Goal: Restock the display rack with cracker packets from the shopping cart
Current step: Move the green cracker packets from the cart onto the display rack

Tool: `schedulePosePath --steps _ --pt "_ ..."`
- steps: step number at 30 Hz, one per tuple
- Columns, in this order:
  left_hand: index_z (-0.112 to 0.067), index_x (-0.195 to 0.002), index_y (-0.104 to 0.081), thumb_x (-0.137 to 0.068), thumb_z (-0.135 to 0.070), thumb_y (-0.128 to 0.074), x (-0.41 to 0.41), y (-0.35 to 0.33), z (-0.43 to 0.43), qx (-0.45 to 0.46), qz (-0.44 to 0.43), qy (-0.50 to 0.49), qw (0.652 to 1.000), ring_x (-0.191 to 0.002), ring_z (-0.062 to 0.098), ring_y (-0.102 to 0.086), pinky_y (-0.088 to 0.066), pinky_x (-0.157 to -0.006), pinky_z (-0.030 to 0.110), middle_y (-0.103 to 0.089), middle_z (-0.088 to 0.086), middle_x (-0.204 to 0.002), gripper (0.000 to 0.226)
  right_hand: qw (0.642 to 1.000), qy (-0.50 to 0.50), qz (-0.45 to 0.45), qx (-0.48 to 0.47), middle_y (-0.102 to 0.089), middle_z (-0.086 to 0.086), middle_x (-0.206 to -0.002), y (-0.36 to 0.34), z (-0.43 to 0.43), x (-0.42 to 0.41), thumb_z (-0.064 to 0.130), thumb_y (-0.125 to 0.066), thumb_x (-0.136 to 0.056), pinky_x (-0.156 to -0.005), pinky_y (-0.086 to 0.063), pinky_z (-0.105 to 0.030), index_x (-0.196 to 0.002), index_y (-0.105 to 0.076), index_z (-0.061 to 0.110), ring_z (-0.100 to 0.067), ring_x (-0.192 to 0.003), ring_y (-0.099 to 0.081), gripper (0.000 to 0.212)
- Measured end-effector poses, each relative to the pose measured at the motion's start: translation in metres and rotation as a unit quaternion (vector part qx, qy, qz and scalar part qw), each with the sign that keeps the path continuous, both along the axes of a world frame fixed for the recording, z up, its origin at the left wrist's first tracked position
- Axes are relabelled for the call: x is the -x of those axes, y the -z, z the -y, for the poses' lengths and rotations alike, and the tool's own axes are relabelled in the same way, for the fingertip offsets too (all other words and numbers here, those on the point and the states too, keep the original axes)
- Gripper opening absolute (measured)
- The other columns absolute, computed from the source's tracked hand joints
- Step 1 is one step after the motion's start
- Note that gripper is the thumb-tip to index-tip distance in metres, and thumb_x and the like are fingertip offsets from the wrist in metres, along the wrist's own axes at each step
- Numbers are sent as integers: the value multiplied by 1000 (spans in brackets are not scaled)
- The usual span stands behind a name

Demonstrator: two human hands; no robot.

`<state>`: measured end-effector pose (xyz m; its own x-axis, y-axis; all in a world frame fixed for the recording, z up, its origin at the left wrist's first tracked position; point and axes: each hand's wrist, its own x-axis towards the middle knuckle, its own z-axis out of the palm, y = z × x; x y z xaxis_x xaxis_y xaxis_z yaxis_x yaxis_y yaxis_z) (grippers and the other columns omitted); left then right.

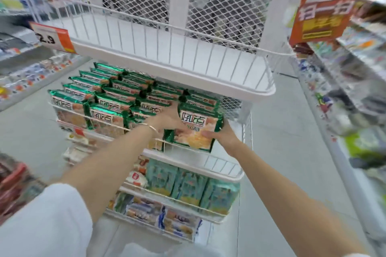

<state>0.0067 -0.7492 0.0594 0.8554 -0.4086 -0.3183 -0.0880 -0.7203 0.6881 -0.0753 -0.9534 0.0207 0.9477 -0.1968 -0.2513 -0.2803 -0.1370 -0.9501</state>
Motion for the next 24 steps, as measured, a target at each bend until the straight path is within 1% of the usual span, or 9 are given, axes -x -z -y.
schedulePosePath --steps 3,5,8,10,12,15,17,21,24 --pt "-36 -158 10 -55 -48 -95 2 10 1 -50 80 34 995 -141 31 -42 -26 -120 45 -37 9 -159 148 997 -30 13 77 -55 -4 -140 23 1 3 54 -93 -50 -100 -51 -49 -151 -10 36 -23 -123 -58 132" --pt "-42 -157 9 -51 -60 -92 1 16 -2 -102 138 64 983 -139 28 -43 -21 -119 46 -43 6 -155 147 993 -51 29 102 -58 -1 -135 34 0 5 54 -92 -53 -95 -54 -48 -147 -13 38 -22 -116 -63 124" --pt "-41 -158 -5 -50 -78 -81 -2 25 -11 -176 104 100 974 -154 24 -13 -6 -122 54 -14 2 -168 137 991 -100 13 90 -57 4 -132 28 4 7 42 -92 -64 -100 -52 -45 -143 -21 28 -16 -115 -61 108" --pt "-39 -159 -11 -58 -95 -53 -3 31 -15 -207 62 107 971 -155 20 6 4 -122 58 3 -4 -169 123 993 -102 -60 10 -50 4 -137 19 10 6 52 -75 -82 -102 -50 -44 -145 -24 25 -17 -120 -54 85" --pt "-44 -157 -19 -58 -104 -17 -3 39 -17 -184 71 72 978 -154 19 13 7 -121 61 6 -8 -169 116 991 -76 -104 -28 -42 -1 -142 13 15 3 63 -54 -91 -95 -55 -47 -146 -28 24 -25 -128 -46 72" --pt "-49 -156 -16 -58 -101 7 3 54 -14 -195 131 46 971 -154 19 15 9 -119 60 6 -9 -168 114 989 -73 -121 43 -42 -8 -145 17 5 -4 59 -46 -98 -81 -60 -42 -148 -27 16 -28 -122 -50 69" --pt "-47 -158 -11 -68 -95 2 5 58 -14 -211 147 43 965 -154 20 15 10 -119 59 6 -7 -168 103 986 -68 -150 33 -41 -10 -148 26 -7 -10 50 -43 -102 -85 -55 -40 -149 -25 11 -28 -122 -50 64" --pt "-40 -159 -9 -78 -88 -8 2 58 -19 -211 149 52 965 -155 19 12 6 -121 58 2 -7 -169 95 973 -82 -195 -98 -50 -6 -146 46 -15 -27 37 -48 -102 -104 -45 -49 -148 -29 15 -29 -127 -54 54" --pt "-36 -161 -5 -96 -70 -28 -3 59 -19 -248 150 78 954 -155 21 10 1 -123 59 1 -5 -169 77 976 -102 -178 -71 -47 -5 -149 42 -18 -25 37 -53 -101 -106 -43 -46 -147 -26 14 -27 -127 -53 58"
